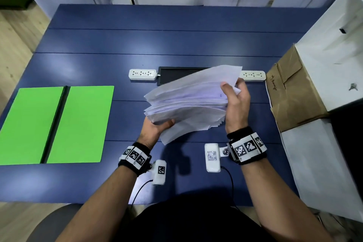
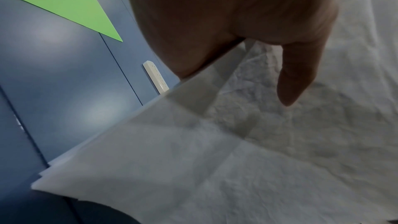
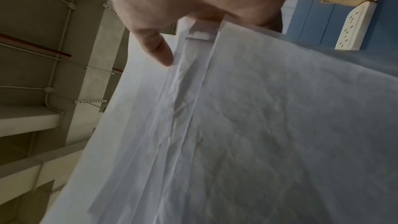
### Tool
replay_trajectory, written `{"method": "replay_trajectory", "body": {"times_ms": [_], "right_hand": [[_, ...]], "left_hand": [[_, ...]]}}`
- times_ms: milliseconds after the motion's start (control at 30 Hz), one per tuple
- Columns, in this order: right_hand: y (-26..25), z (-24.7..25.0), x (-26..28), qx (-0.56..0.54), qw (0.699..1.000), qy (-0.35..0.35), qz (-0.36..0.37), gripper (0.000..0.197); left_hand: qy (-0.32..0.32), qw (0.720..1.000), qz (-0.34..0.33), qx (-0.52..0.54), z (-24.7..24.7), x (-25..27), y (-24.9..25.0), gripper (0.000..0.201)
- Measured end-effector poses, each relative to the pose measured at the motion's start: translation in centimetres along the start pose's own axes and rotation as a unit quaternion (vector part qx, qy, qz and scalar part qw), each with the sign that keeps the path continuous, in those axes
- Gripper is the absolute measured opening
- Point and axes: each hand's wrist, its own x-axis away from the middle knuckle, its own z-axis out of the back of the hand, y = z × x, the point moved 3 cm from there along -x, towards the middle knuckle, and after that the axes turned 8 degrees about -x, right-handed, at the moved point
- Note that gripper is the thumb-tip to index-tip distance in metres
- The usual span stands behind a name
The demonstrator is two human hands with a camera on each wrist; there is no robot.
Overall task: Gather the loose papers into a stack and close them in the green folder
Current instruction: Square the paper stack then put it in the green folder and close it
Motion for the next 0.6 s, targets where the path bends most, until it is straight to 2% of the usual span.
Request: {"method": "replay_trajectory", "body": {"times_ms": [333,433,600], "right_hand": [[1.0,0.0,-0.3,0.027,0.999,0.006,-0.02,0.037],[0.3,-0.3,0.0,0.016,1.0,0.002,0.005,0.033],[-1.2,-0.9,0.6,0.039,0.998,0.012,0.055,0.042]], "left_hand": [[0.017,1.0,0.014,0.007,0.2,-0.2,-0.8,0.046],[0.015,1.0,0.015,0.006,0.1,-0.2,-0.8,0.046],[0.014,1.0,0.009,-0.005,0.0,0.0,-0.6,0.043]]}}
